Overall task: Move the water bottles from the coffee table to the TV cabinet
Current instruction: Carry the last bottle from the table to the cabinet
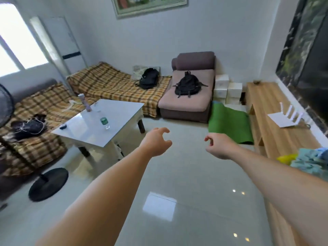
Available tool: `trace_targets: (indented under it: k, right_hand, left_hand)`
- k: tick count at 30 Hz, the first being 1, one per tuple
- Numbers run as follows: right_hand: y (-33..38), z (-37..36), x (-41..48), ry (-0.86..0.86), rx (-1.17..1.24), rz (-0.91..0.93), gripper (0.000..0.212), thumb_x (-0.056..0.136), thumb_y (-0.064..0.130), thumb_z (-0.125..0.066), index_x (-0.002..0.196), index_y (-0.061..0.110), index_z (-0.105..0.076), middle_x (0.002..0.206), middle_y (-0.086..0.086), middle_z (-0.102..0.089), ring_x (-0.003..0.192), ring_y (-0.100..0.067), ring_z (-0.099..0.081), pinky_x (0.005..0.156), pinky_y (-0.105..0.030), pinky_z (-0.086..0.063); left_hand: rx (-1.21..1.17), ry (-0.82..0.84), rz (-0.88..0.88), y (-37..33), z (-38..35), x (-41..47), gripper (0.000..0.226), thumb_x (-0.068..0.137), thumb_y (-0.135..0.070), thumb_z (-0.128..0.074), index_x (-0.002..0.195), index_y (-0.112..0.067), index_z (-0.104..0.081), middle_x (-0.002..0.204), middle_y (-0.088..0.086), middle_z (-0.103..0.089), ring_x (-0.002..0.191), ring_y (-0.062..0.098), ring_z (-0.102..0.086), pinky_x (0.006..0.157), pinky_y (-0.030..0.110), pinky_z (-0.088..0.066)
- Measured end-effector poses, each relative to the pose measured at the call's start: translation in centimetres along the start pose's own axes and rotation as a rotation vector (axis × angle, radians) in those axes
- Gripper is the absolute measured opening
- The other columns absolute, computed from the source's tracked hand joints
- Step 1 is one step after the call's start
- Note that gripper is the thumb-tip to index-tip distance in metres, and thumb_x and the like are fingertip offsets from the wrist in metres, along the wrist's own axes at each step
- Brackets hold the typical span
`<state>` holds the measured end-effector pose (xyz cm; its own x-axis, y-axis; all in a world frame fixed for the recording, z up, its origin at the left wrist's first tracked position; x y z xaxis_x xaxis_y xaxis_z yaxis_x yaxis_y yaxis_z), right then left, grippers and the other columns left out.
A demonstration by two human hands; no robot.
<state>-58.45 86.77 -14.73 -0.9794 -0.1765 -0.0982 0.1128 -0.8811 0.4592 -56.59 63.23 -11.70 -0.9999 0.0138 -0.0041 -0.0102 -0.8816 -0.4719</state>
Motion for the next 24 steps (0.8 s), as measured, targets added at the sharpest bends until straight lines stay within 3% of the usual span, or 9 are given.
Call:
trace_targets:
  k: [5,10,14,24]
  right_hand:
    - [13.4,-5.0,1.1,0.09,-0.12,0.177,0.038,0.085,0.029,-0.055,0.122,0.022,-0.057,0.116,-0.006,-0.066,0.105,-0.027,-0.059,0.087,-0.034,-0.048]
    - [26.5,-9.3,1.5,0.105,-0.15,0.347,0.037,0.085,0.031,-0.056,0.122,0.025,-0.055,0.115,-0.005,-0.065,0.102,-0.026,-0.06,0.086,-0.037,-0.051]
    - [34.1,-12.2,1.9,0.105,-0.188,0.471,0.037,0.086,0.034,-0.057,0.121,0.025,-0.055,0.118,-0.004,-0.062,0.102,-0.026,-0.059,0.086,-0.036,-0.051]
    - [42.8,-16.4,7.8,0.139,-0.28,0.575,0.04,0.085,0.036,-0.058,0.124,0.029,-0.055,0.123,-0.001,-0.06,0.105,-0.021,-0.058,0.08,-0.033,-0.048]
  left_hand:
    - [-0.012,-0.09,0.112,11.5,7.1,-4.9,0.049,0.08,-0.032,-0.057,0.128,-0.026,-0.052,0.136,0.004,-0.05,0.124,0.022,-0.046,0.102,0.037,-0.041]
    - [-0.077,-0.278,0.243,21.6,13.5,-9.4,0.037,0.082,-0.033,-0.057,0.119,-0.031,-0.057,0.124,0.001,-0.056,0.11,0.02,-0.054,0.09,0.034,-0.046]
    - [-0.098,-0.316,0.318,26.8,16.8,-11.7,0.039,0.081,-0.036,-0.057,0.12,-0.035,-0.055,0.124,-0.001,-0.055,0.109,0.02,-0.054,0.089,0.036,-0.048]
    - [-0.116,-0.331,0.42,35.6,20.4,-11.3,0.043,0.079,-0.036,-0.052,0.122,-0.032,-0.052,0.123,-0.001,-0.049,0.105,0.022,-0.055,0.083,0.042,-0.054]
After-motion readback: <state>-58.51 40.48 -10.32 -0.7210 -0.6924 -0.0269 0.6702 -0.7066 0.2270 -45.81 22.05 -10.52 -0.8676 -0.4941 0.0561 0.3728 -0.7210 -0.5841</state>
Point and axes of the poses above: each hand's wrist, its own x-axis towards the middle knuckle, its own z-axis out of the back of the hand, y = z × x, the point moved 2 cm from there along x, towards the middle knuckle
